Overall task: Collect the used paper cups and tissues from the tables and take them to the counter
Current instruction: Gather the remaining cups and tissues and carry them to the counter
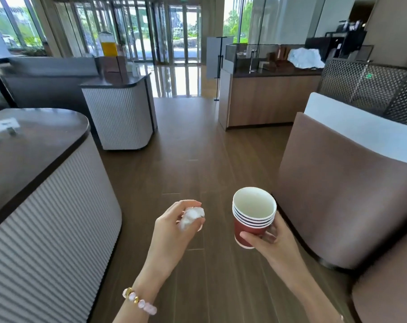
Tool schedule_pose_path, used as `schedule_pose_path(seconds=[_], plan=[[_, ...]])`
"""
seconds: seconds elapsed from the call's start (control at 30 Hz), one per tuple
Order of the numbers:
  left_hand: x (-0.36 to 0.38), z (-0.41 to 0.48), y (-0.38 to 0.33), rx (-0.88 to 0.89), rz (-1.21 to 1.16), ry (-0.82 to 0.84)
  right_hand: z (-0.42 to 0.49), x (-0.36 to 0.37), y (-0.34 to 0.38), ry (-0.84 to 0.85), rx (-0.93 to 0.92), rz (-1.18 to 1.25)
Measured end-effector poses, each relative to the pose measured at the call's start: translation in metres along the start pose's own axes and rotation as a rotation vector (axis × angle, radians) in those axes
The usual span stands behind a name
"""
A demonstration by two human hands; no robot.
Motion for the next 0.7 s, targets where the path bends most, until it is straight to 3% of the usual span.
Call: schedule_pose_path(seconds=[0.7], plan=[[0.116, 0.414, 0.078, 0.038, -0.004, 0.167, 0.395, 0.092, -0.055, -0.193, 0.003, -0.067]])
Point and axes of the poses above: each hand's wrist, its own z-axis towards the middle knuckle, its own x-axis out of the palm, y = z × x, the point moved 1 cm from there along z, towards the middle knuckle, and after that the axes turned 8 degrees about -y, right-handed, at the moved point
